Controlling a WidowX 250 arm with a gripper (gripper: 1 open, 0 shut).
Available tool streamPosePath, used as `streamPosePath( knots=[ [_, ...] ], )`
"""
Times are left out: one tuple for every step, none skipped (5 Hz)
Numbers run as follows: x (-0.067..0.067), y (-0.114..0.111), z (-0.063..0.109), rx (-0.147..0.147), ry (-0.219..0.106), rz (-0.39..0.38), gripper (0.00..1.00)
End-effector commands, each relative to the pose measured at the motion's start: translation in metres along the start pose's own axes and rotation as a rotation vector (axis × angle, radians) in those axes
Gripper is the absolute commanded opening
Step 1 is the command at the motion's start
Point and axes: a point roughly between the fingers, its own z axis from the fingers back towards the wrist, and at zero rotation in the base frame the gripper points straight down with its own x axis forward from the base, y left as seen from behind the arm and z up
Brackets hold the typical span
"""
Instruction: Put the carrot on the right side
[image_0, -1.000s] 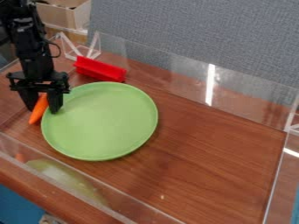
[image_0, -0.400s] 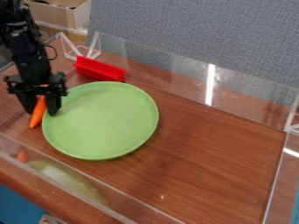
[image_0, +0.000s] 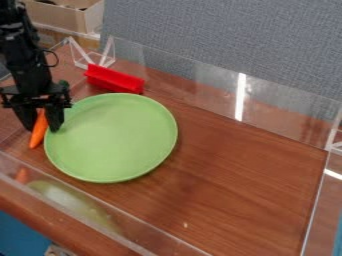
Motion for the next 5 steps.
streamPosePath(
  knots=[
    [0.007, 0.015, 0.028, 0.018, -0.08, 0.096, 0.0],
    [0.011, 0.015, 0.038, 0.011, -0.08, 0.05, 0.0],
    [0.013, 0.01, 0.045, 0.006, -0.08, 0.006, 0.0],
    [0.012, 0.002, 0.046, -0.005, -0.089, 0.019, 0.0],
    [0.003, -0.009, 0.067, -0.013, -0.093, 0.01, 0.0]
  ],
)
